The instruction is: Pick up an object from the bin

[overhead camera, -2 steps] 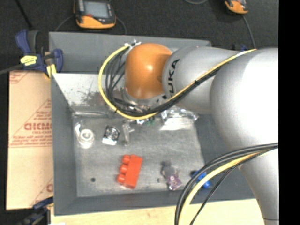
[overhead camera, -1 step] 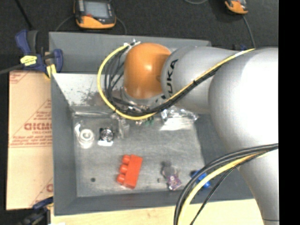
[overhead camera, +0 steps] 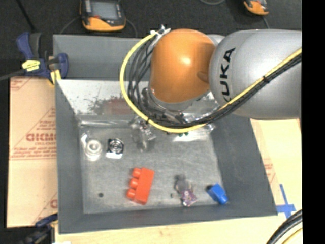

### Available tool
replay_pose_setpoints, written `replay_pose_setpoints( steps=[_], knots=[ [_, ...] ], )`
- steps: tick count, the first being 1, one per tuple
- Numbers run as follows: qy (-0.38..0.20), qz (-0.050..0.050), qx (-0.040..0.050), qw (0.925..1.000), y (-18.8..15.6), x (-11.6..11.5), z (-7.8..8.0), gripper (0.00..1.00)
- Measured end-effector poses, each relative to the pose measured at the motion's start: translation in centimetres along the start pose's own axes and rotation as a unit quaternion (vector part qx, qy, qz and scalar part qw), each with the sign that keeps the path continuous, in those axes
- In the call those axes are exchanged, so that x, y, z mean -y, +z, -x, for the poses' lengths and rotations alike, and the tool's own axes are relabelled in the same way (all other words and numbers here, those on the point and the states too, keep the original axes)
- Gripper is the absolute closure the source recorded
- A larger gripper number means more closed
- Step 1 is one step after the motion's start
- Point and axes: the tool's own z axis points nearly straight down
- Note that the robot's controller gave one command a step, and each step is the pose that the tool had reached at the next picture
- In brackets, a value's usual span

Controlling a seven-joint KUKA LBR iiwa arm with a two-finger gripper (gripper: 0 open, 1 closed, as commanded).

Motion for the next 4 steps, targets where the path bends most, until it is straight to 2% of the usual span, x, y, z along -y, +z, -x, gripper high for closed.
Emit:
replay_pose_setpoints(
  steps=[1,2,3,4],
  knots=[
    [0.001,0.001,-0.0035,1.0,0.5,0.0,0.0,0.0],
    [0.05,0.002,-0.0036,0.9987,9.1,-0.2,5.9,0.0],
    [0.071,0.002,-0.0065,0.9975,16.1,0.5,5.6,0.0],
    [0.072,0.001,-0.003,0.9974,15.6,0.6,5.8,1.0]
  ],
)
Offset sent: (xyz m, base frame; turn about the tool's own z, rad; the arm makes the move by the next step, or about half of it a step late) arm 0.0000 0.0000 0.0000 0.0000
